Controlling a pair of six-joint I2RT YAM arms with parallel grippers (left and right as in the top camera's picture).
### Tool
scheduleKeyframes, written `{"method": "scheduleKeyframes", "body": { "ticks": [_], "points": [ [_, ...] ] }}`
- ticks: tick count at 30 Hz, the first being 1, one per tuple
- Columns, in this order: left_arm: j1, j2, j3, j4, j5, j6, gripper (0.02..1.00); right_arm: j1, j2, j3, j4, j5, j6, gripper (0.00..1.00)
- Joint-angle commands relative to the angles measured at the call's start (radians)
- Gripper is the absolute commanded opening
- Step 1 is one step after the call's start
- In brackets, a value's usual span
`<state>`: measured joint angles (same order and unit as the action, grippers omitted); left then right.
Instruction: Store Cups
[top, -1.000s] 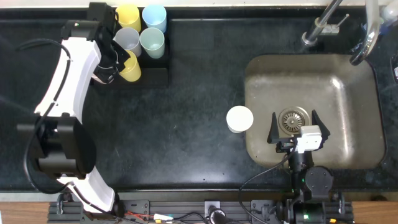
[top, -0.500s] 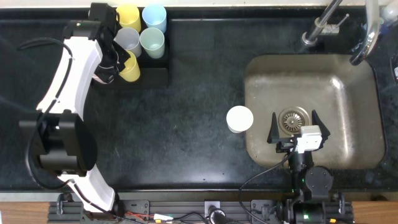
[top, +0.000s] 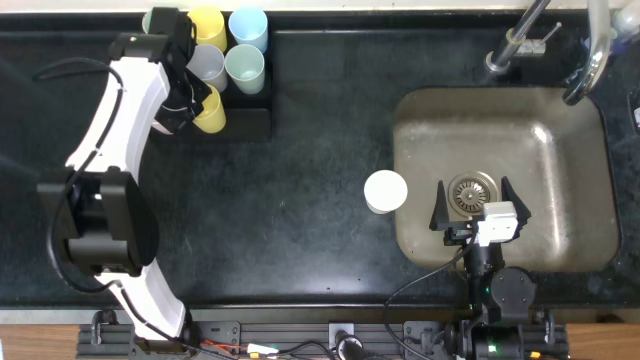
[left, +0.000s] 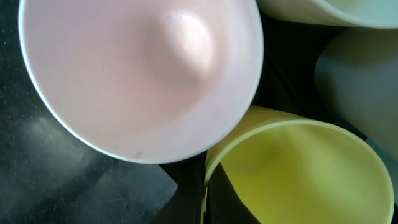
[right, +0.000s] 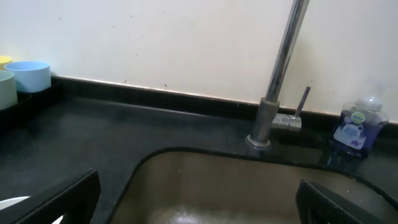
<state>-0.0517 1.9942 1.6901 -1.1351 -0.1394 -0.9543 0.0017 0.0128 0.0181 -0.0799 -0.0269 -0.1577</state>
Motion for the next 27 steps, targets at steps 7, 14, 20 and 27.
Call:
{"method": "scheduleKeyframes", "body": {
  "ticks": [7,14,20,27],
  "points": [
    [-0.010,0.000,0.006,-0.004,-0.018,-0.023,1.000,-0.001,-0.009,-0.014,0.004,-0.004,-0.003,0.998],
    [-0.011,-0.146,0.006,-0.071,-0.015,-0.019,1.000,-0.001,-0.009,-0.014,0.004,-0.004,-0.003,0.996],
    [-0.048,-0.417,0.005,-0.111,0.027,0.010,1.000,-0.001,-0.009,-0.014,0.004,-0.004,-0.003,0.998],
    [-0.228,-0.837,-0.076,0.051,-0.057,0.362,1.000,-0.001,-0.009,-0.014,0.004,-0.004,-0.003,0.998]
  ]
}}
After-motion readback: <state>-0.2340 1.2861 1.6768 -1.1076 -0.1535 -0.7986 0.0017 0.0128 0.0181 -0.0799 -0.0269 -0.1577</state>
